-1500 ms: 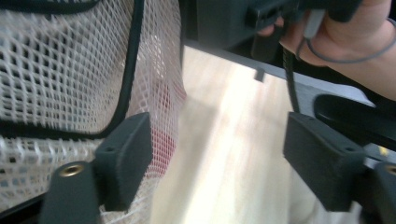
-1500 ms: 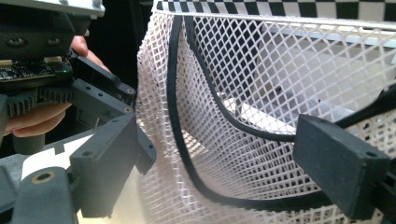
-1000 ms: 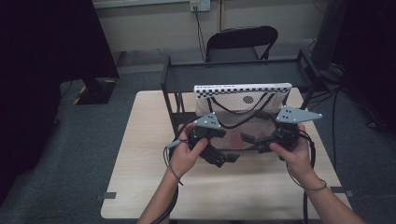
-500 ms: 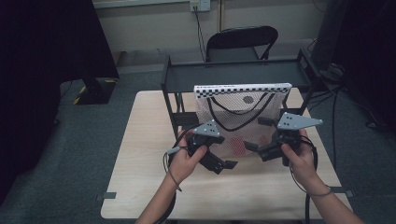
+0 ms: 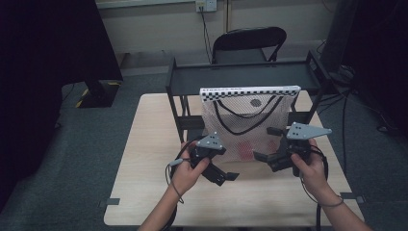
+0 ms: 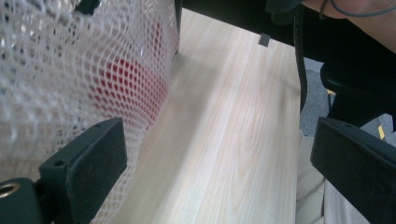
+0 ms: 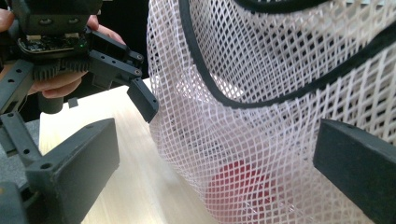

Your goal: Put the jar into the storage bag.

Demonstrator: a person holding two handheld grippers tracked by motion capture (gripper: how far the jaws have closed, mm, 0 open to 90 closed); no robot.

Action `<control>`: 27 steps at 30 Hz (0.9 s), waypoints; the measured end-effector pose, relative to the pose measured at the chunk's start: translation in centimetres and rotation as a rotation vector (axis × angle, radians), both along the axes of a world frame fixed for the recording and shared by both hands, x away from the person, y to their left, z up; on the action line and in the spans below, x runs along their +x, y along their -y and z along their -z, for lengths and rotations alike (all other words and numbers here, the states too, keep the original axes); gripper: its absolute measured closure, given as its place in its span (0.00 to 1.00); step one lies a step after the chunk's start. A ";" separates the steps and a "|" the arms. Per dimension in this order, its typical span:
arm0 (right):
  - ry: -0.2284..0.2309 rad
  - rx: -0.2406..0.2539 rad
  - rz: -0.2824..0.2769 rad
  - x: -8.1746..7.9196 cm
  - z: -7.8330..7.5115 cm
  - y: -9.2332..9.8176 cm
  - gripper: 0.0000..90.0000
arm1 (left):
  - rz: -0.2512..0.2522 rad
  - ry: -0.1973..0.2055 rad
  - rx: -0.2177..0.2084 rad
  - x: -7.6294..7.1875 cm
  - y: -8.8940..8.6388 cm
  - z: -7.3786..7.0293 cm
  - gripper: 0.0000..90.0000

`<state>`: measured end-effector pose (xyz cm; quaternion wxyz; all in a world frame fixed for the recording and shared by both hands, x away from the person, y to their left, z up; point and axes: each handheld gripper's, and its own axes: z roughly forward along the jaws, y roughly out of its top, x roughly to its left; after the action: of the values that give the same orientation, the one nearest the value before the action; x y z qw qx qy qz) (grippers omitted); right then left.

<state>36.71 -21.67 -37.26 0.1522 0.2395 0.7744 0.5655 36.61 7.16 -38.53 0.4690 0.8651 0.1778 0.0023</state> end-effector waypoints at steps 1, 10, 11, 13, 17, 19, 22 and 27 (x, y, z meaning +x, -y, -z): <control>-0.006 -0.003 0.000 0.0 0.1 0.1 0.00 | 0.000 -0.002 0.000 0.0 -0.1 0.1 0.04; -0.032 -0.009 0.010 -0.1 1.5 0.9 0.00 | -0.001 -0.012 0.012 -0.3 -0.9 1.2 0.04; -0.038 -0.011 0.010 -0.1 1.7 1.0 0.00 | -0.001 -0.016 0.013 -0.3 -1.0 1.3 0.04; -0.044 -0.011 0.009 -0.1 1.8 1.1 0.00 | -0.002 -0.016 0.020 -0.3 -1.1 1.4 0.04; -0.057 -0.022 0.010 -0.3 2.6 1.4 0.00 | -0.011 -0.022 0.035 -0.3 -1.8 1.8 0.04; -0.053 -0.026 0.013 -0.4 2.8 1.5 0.00 | -0.014 -0.024 0.044 -0.4 -2.1 2.0 0.04; -0.063 -0.026 0.016 -0.4 3.2 1.8 0.00 | -0.022 -0.030 0.048 -0.4 -2.7 2.3 0.04; -0.074 -0.030 0.024 -0.5 3.7 2.5 0.00 | -0.030 -0.035 0.066 -0.6 -3.5 2.8 0.05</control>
<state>36.19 -24.19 -40.99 0.1337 0.2671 0.7850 0.5427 35.97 10.69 -41.31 0.4370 0.8772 0.1989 0.0001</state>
